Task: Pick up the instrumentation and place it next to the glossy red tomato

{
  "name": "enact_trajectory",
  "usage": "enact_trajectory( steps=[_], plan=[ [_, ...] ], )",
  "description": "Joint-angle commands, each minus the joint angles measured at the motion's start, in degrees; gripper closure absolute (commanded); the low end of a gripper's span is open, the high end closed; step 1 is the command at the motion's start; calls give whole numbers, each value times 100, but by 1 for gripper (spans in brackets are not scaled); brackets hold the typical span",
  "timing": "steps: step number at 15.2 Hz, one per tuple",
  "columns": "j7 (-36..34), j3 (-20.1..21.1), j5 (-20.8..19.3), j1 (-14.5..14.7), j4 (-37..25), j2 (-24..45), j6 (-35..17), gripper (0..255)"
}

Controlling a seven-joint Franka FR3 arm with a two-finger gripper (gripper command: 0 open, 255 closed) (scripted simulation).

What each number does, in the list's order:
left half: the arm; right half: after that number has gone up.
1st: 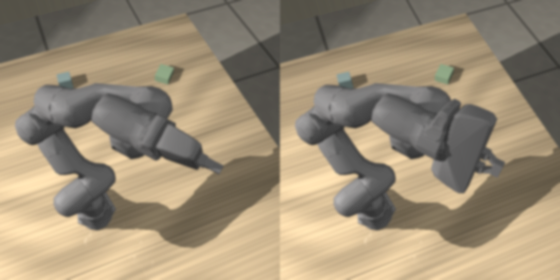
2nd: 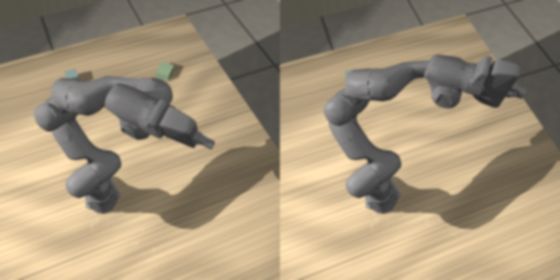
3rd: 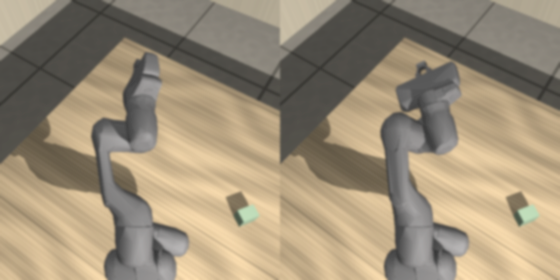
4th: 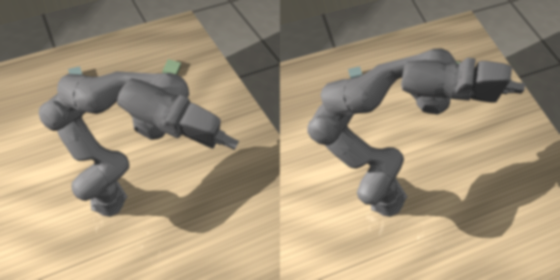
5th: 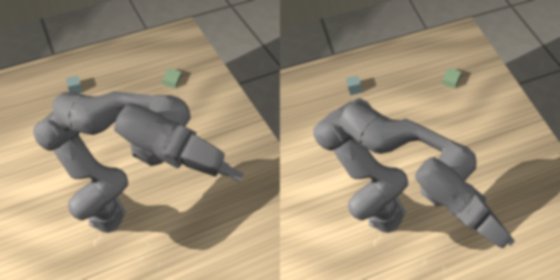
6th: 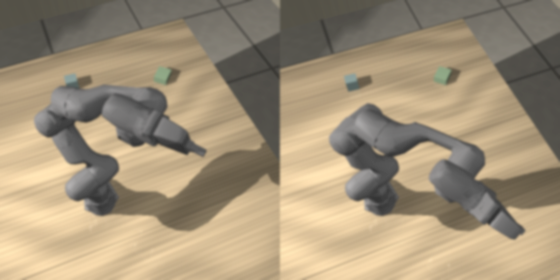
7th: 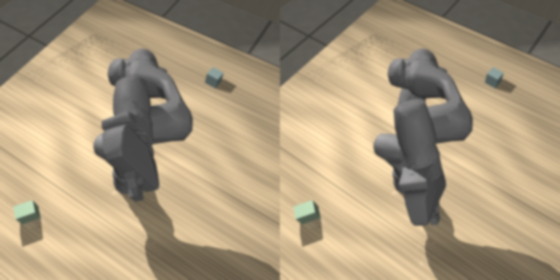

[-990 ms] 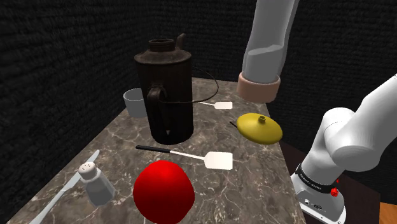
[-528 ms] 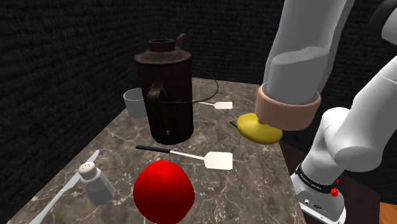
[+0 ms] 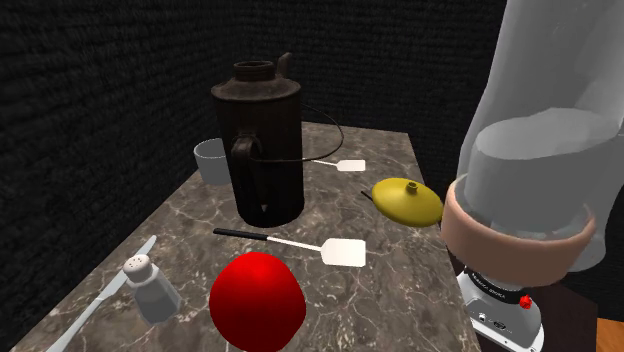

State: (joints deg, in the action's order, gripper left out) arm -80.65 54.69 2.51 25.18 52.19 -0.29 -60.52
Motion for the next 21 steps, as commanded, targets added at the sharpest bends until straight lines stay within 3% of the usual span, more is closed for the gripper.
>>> enact_trajectory(
  steps=[1, 8, 21],
  plan=[
    [311, -275, 596, -322, 632, -501, -324, 255],
    [978, -1073, 1384, -369, 2117, -1528, -1005, 255],
    [1557, -1559, 1875, -155, 4039, -2521, -2005, 255]
  ],
)
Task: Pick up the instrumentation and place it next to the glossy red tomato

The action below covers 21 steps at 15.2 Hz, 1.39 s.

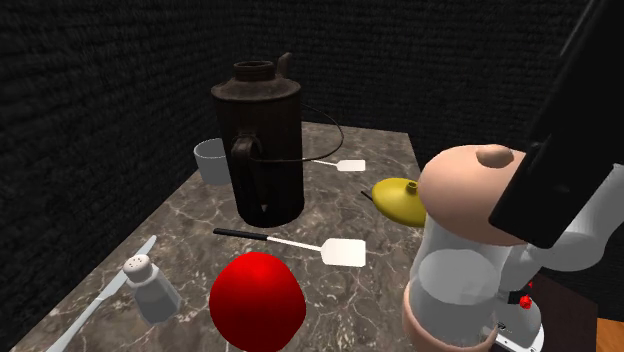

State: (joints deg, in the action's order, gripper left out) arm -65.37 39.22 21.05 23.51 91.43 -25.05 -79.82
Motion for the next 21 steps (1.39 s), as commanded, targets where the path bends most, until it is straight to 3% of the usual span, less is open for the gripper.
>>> enact_trajectory(
  steps=[1, 21],
  plan=[
    [59, -26, 45, 28, 241, -101, -147, 255],
    [499, -13, 447, 294, 2343, -842, -1529, 255]
  ],
)
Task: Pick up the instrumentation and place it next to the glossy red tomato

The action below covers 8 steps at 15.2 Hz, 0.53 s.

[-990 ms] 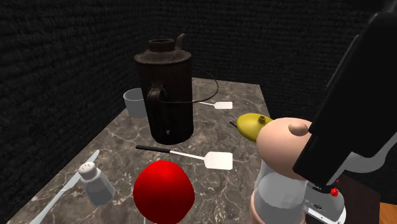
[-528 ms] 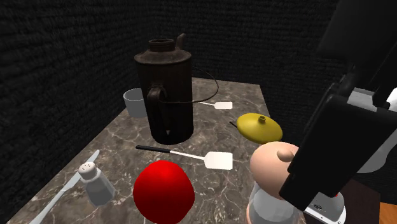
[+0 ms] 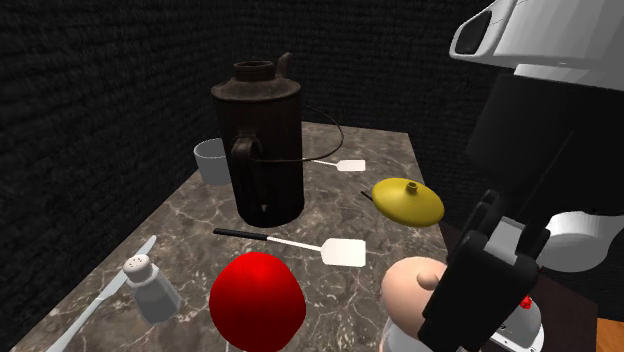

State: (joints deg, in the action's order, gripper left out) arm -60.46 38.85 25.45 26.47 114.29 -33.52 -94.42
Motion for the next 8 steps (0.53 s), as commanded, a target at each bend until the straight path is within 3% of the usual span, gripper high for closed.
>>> enact_trajectory(
  steps=[1, 8],
  plan=[
    [24, 36, 26, 8, 146, -17, -137, 255],
    [35, 45, 39, 15, 205, -31, -182, 255]
  ],
)
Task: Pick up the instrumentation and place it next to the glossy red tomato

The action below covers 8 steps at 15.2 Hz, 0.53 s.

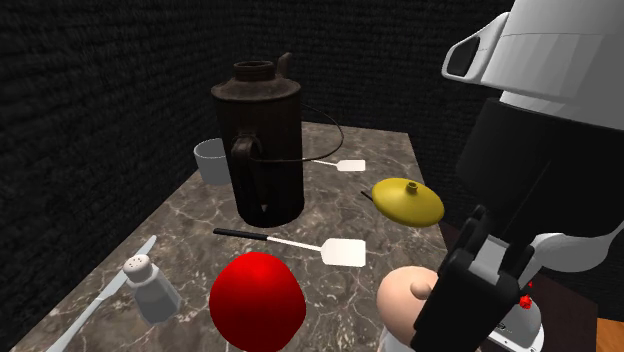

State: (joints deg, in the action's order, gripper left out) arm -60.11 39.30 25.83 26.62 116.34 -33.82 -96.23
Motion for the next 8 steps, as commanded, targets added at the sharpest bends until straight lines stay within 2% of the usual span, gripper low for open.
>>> enact_trajectory(
  steps=[1, 2, 3, 8],
  plan=[
    [0, 0, 0, 0, 1, -1, -1, 255],
    [0, 0, 0, 0, 1, -1, -1, 255],
    [0, 0, 0, 0, 0, -1, -1, 0],
    [0, 0, 0, 0, 0, 0, -1, 0]
  ],
)
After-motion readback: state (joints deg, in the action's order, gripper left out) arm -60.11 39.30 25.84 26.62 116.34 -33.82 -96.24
